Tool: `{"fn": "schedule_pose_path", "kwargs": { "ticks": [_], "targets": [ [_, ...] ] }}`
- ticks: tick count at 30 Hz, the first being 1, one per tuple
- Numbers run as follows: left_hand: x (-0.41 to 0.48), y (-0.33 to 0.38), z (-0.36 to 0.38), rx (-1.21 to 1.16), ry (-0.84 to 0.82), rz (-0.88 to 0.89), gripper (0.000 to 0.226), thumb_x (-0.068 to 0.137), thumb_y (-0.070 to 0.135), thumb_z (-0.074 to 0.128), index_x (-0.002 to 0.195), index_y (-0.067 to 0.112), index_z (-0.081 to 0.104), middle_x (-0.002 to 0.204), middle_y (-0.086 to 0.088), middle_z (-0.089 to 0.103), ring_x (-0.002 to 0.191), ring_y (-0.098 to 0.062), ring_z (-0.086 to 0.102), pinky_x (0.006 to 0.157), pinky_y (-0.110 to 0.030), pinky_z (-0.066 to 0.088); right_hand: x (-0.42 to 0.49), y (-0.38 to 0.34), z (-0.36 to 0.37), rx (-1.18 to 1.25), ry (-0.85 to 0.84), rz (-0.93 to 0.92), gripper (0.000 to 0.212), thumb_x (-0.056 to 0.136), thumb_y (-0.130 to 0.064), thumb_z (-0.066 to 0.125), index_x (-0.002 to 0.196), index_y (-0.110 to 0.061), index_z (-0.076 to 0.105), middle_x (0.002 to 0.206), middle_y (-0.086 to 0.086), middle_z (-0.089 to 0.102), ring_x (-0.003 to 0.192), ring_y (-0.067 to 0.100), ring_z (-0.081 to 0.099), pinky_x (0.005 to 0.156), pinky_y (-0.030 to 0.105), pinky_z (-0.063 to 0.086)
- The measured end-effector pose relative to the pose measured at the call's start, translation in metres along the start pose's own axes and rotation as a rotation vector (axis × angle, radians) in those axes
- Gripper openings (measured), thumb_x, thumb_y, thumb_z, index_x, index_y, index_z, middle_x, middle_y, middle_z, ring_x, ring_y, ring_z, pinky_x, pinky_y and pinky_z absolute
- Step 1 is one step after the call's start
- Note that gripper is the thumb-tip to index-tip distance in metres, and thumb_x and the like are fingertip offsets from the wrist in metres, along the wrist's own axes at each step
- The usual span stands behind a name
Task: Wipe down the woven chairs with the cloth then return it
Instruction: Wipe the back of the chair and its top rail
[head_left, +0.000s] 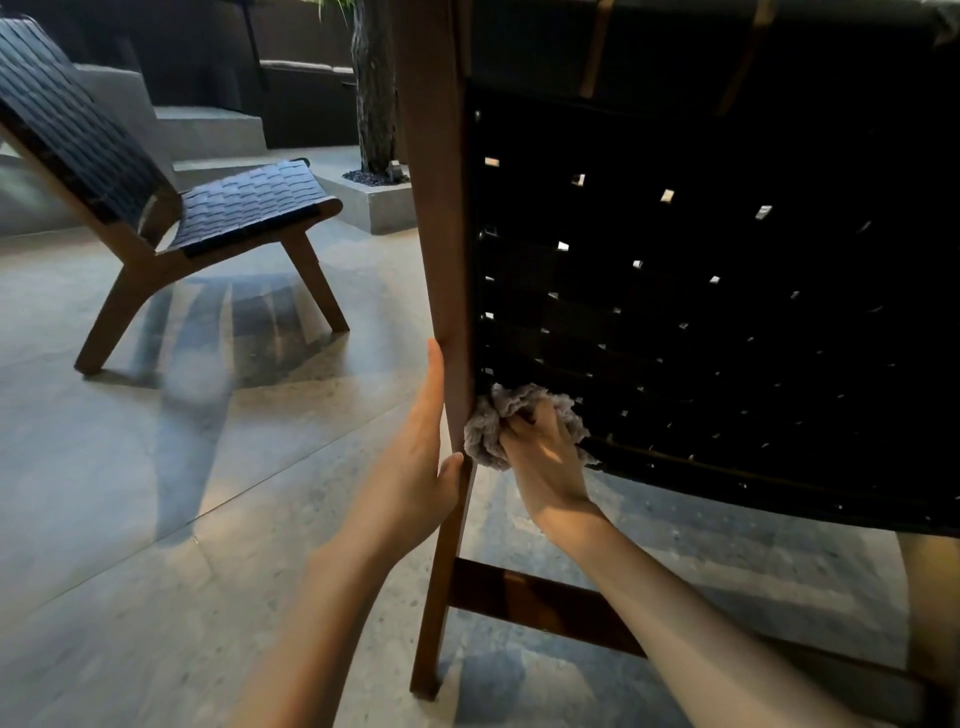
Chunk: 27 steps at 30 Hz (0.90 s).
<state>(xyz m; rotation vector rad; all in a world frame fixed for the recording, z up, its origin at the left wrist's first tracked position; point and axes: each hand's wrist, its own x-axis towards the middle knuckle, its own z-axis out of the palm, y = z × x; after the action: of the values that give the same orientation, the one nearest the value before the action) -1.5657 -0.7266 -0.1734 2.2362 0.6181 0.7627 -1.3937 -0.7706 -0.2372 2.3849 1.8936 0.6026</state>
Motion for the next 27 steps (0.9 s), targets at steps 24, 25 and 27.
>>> {"fn": "schedule_pose_path", "kwargs": {
  "ticks": [24,25,27],
  "targets": [
    [-0.003,0.021,0.038,0.111,-0.091,-0.261,0.102,0.092,0.005,0.055,0.142,0.026,-0.031,0.159,0.001,-0.015,0.146,-0.022,0.011,0.117,-0.039,0.024,-0.041,0.029,-0.038,-0.131,0.018,0.032,0.051,0.101,-0.024,0.015,0.138,-0.042,0.046,0.140,-0.011,0.052,0.110,0.033,0.058,0.081,0.039,0.056],
    [-0.002,0.021,0.037,0.100,-0.071,-0.256,0.103,0.091,0.005,0.056,0.143,0.029,-0.029,0.160,0.000,-0.009,0.144,-0.024,0.019,0.113,-0.042,0.031,-0.040,0.025,-0.040,-0.153,0.091,-0.006,0.054,0.101,-0.027,0.013,0.128,-0.041,0.058,0.130,-0.011,0.061,0.096,0.027,0.065,0.070,0.034,0.059],
    [0.001,0.020,0.034,0.085,-0.041,-0.284,0.103,0.090,0.002,0.055,0.144,0.030,-0.028,0.160,-0.002,-0.003,0.142,-0.028,0.025,0.110,-0.046,0.035,-0.031,0.014,-0.042,-0.125,0.165,-0.053,0.048,0.098,-0.028,0.023,0.125,-0.034,0.063,0.126,-0.010,0.063,0.088,0.021,0.067,0.062,0.029,0.058]
  ]
}}
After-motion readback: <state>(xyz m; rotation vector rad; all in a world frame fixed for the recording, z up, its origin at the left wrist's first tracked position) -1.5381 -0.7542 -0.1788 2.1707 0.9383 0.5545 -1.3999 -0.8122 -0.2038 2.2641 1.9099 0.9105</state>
